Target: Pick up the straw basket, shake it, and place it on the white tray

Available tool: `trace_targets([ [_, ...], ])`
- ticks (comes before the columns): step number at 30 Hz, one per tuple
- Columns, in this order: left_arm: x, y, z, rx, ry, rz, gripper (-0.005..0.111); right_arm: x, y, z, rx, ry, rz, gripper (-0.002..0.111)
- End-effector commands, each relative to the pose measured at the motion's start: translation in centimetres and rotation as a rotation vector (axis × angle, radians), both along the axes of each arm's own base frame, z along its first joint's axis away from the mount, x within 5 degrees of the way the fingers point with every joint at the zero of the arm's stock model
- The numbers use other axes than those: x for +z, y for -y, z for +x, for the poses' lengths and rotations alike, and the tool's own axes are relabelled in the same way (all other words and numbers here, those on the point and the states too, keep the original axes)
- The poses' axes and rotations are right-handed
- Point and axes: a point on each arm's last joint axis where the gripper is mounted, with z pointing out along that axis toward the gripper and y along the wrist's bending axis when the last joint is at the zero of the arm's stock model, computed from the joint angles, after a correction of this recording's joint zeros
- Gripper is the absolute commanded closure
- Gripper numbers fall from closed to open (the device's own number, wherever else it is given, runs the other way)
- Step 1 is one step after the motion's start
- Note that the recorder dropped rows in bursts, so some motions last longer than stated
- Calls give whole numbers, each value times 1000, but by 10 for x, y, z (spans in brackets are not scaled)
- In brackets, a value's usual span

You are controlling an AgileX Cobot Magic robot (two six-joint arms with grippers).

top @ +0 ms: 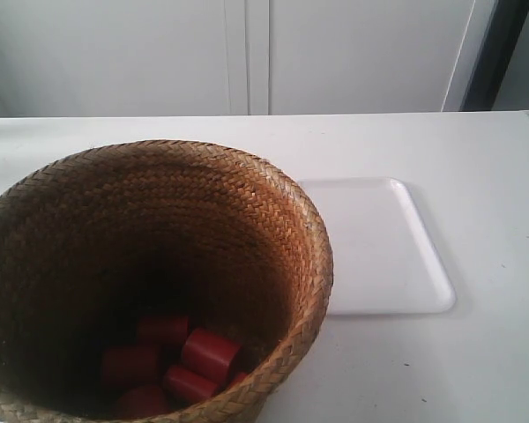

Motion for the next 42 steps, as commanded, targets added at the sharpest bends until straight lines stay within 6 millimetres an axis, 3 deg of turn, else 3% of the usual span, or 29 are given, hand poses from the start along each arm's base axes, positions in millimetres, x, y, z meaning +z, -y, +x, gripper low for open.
trace_targets([
  [1,0,-4,2,72,-12,56,2,0,0,0,-3,12,-5,69],
  [6,-12,-15,15,127,-304,-157,2,0,0,0,-3,12,-5,69],
  [13,7,-14,20,142,-888,-548,2,0,0,0,-3,12,-5,69],
  [16,17,-1,22,107,-1140,-648,2,0,0,0,-3,12,-5,69],
  [20,30,29,34,-101,-1429,-689,2,0,0,0,-3,12,-5,69],
  [23,34,40,50,-178,-1509,-639,2,0,0,0,-3,12,-5,69],
  [29,24,48,78,-155,-1624,-627,2,0,0,0,-3,12,-5,69],
  [38,13,53,114,-130,-1600,-612,2,0,0,0,-3,12,-5,69],
  [42,6,55,125,-107,-1631,-619,13,0,0,0,-3,12,-5,69],
])
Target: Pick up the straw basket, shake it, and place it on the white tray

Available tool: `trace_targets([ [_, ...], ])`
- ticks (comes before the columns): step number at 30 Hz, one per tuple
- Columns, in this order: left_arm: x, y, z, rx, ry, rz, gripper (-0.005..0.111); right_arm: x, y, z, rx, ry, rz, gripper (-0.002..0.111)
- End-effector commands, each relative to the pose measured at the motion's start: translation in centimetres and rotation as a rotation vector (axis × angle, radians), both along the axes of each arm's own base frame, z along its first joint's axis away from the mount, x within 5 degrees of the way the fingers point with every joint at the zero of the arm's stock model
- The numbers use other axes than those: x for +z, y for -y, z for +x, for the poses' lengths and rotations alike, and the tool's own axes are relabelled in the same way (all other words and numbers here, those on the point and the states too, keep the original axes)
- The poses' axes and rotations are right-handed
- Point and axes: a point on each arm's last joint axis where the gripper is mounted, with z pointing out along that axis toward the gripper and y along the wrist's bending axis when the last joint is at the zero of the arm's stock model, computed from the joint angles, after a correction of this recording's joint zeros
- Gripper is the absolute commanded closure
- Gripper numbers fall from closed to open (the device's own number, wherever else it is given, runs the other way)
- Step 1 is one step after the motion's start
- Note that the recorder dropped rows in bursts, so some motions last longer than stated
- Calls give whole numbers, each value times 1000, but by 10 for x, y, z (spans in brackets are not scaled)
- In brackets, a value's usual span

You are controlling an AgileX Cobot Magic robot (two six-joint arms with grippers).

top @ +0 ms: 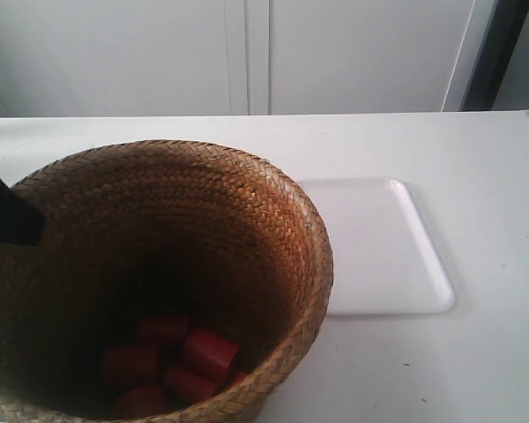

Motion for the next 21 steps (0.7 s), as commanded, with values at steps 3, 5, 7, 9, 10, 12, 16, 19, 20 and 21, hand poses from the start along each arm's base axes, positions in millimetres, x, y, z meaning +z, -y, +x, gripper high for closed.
trace_targets([
  [3,-9,3,14,-5,-50,16,32,0,0,0,-3,12,-5,69],
  [5,-10,4,17,-19,-40,27,46,0,0,0,-3,12,-5,69],
  [7,-10,4,18,-19,-32,27,58,0,0,0,-3,12,-5,69],
  [9,-10,4,18,-21,-26,29,71,0,0,0,-3,12,-5,69],
  [10,-10,4,19,-26,-16,31,76,0,0,0,-3,12,-5,69],
  [12,-9,4,19,-28,-9,30,93,0,0,0,-3,12,-5,69],
  [16,-14,7,19,-61,-1,12,107,9,2,2,12,112,-184,69],
  [19,-15,7,18,-65,-14,14,107,44,0,1,3,498,-162,69],
  [20,-15,7,20,-67,-13,18,107,50,0,-1,2,575,-154,69],
  [21,-16,7,20,-66,-11,23,107,56,-1,-3,1,639,-156,69],
])
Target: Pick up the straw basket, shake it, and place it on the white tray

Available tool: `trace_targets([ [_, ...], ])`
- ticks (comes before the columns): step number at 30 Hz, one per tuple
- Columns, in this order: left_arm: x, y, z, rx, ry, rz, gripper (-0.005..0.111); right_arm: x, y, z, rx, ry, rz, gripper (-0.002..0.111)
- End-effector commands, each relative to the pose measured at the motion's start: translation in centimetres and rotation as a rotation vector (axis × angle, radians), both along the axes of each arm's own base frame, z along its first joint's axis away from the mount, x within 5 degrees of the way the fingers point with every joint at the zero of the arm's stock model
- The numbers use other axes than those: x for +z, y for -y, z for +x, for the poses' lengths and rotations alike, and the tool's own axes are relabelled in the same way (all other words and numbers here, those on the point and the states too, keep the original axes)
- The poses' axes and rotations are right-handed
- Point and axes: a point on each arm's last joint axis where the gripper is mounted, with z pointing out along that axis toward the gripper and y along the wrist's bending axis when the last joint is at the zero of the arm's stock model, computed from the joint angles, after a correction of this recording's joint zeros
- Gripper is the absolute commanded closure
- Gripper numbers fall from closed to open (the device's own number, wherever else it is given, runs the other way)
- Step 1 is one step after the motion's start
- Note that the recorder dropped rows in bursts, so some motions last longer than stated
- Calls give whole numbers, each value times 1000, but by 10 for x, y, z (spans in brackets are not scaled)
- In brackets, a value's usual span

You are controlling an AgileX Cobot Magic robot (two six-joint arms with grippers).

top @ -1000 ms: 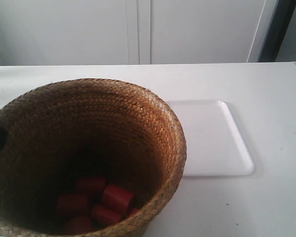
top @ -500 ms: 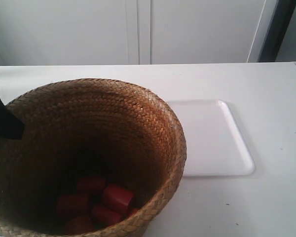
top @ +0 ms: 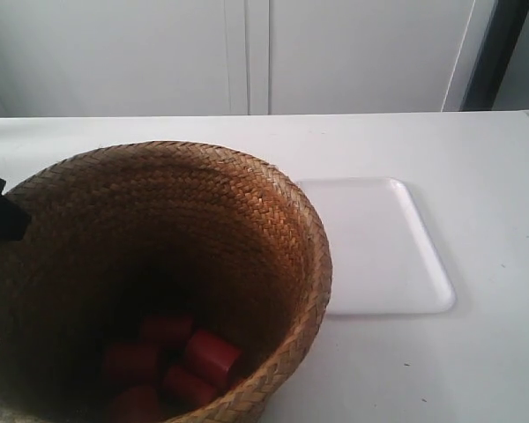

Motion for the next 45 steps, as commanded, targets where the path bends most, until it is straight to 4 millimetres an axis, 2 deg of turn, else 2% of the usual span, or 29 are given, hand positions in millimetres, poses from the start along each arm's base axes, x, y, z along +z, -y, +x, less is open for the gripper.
trace_targets([
  [1,-4,2,0,-20,-17,-3,107,29,-2,-9,21,341,11,69],
  [2,-3,2,0,-19,-15,-3,107,34,-2,-12,42,409,71,69],
  [5,-4,2,0,-19,-13,1,107,42,-5,-17,364,474,768,69],
  [6,-4,2,0,-19,-13,1,107,42,-14,-18,471,437,786,69],
  [8,-4,2,0,-19,-14,3,107,49,-35,-20,640,350,584,69],
  [9,-4,2,0,-20,-16,3,107,55,-44,-21,731,304,548,69],
  [10,-4,2,0,-20,-16,3,107,61,-49,-21,780,258,535,69],
  [12,-4,2,0,-20,-16,5,107,72,-54,-13,841,119,624,69],
  [14,-4,2,0,-20,-16,5,107,78,-56,-1,838,-23,715,69],
  [18,-4,2,0,-20,-16,5,107,84,-62,28,821,-254,693,69],
  [25,-4,1,0,-21,-16,9,107,87,-75,61,1017,-469,811,69],
  [28,-4,1,0,-21,-16,9,107,81,-76,77,980,-632,717,69],
  [30,-4,1,0,-21,-16,9,107,72,-74,89,888,-833,675,69],
  [35,-4,2,0,-21,-17,5,107,67,-79,98,972,-923,689,69],
  [41,-4,2,0,-21,-17,4,107,98,-82,105,1093,-672,942,69],
  [45,-4,2,0,-21,-17,4,107,99,-78,112,1021,-634,982,69],
])
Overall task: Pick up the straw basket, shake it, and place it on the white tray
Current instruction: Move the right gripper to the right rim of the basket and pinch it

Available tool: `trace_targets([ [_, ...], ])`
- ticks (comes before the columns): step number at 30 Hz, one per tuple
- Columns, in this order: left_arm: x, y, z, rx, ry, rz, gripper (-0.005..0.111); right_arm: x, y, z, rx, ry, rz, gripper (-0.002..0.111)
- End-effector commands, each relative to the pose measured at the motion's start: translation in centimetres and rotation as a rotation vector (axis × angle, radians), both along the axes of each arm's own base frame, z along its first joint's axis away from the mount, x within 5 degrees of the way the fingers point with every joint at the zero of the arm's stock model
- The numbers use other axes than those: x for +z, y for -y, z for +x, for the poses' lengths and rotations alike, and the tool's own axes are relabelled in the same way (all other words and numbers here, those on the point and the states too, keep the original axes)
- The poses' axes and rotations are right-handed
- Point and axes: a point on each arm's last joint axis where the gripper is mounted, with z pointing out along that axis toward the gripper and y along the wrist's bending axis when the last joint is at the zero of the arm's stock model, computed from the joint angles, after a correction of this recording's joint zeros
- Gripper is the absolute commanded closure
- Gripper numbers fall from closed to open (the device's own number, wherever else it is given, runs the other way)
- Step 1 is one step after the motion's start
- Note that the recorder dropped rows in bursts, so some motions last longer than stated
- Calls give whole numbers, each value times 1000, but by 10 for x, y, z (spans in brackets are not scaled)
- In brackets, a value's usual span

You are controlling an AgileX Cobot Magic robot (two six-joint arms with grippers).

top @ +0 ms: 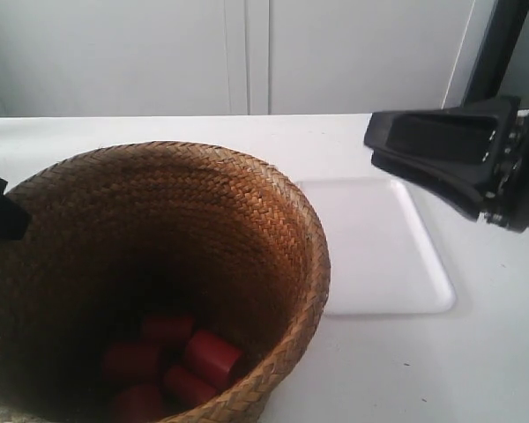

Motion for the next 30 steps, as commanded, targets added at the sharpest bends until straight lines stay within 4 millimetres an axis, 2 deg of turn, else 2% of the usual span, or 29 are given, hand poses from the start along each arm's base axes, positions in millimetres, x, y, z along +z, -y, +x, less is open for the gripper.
trace_targets([
  [1,-3,2,-2,-20,-20,-1,107,4,3,9,-77,2,18,68],
  [5,-2,2,-2,-18,-15,-2,107,-7,1,12,-13,-61,-143,59],
  [10,-2,2,-2,-18,-18,-14,107,-19,0,21,-3,-103,-194,28],
  [12,-2,2,-2,-18,-18,-14,107,-23,-6,23,34,-97,-214,26],
  [18,-2,3,-2,-23,-17,-25,107,-44,-28,32,46,-153,-296,28],
  [21,-1,4,-2,-35,-11,-23,107,-55,-44,32,101,-186,-319,34],
  [24,-1,4,-2,-38,-9,-21,107,-62,-54,30,142,-187,-346,51],
  [27,-6,5,-2,-31,-7,-47,107,-65,-54,33,111,-191,-369,90],
  [28,-9,7,-1,-33,0,-77,107,-66,-53,35,93,-184,-382,108],
  [30,-12,15,0,-84,49,-159,107,-64,-52,39,57,-122,-391,108],
])
